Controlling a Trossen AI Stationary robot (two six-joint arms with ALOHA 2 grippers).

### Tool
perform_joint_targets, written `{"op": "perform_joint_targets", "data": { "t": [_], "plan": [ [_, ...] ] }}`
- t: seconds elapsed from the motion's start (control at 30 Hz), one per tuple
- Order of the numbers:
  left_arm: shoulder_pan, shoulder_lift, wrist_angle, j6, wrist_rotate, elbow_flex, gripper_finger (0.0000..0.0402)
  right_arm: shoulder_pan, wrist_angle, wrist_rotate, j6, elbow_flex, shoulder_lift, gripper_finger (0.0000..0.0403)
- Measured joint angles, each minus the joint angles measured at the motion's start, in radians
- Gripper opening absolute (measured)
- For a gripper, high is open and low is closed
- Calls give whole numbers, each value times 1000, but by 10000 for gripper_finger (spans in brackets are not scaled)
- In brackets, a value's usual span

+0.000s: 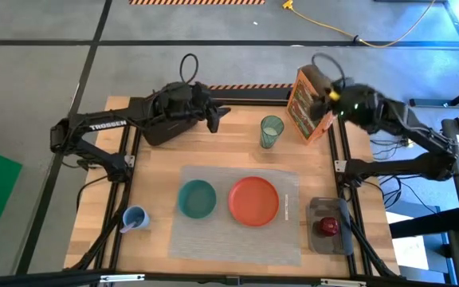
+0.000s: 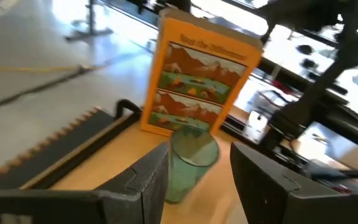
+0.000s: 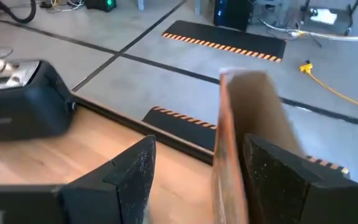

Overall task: Arrange a breakfast setting
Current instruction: Pour the cereals into the green bowl

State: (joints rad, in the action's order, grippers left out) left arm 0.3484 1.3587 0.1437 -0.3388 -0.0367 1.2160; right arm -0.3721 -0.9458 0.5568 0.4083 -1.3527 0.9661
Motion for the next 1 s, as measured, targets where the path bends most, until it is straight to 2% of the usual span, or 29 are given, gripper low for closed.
{"op": "perform_joint_targets", "data": {
  "t": [0.1, 0.17, 0.23, 0.33, 0.6, 0.9, 1.0],
  "plan": [
    [39, 0, 6, -15, 127, 0, 165, -104, -69, -99, -3, -83, 52, 231],
    [54, 0, 20, 4, 164, 0, 165, -167, -128, -167, -5, -123, 89, 231],
    [66, 0, 40, 47, 167, -1, 165, -214, -178, -228, -2, -156, 123, 231],
    [80, 0, 45, 90, 160, -1, 165, -252, -212, -262, 8, -191, 155, 231],
    [103, 0, 51, 163, 158, -1, 165, -377, -272, -248, -28, -234, 196, 231],
    [119, 0, 52, 166, 149, -1, 165, -559, -321, -425, -149, -233, 277, 231],
    [118, 0, 62, 166, 149, -1, 165, -587, -339, -437, -185, -233, 291, 231]
  ]
}}
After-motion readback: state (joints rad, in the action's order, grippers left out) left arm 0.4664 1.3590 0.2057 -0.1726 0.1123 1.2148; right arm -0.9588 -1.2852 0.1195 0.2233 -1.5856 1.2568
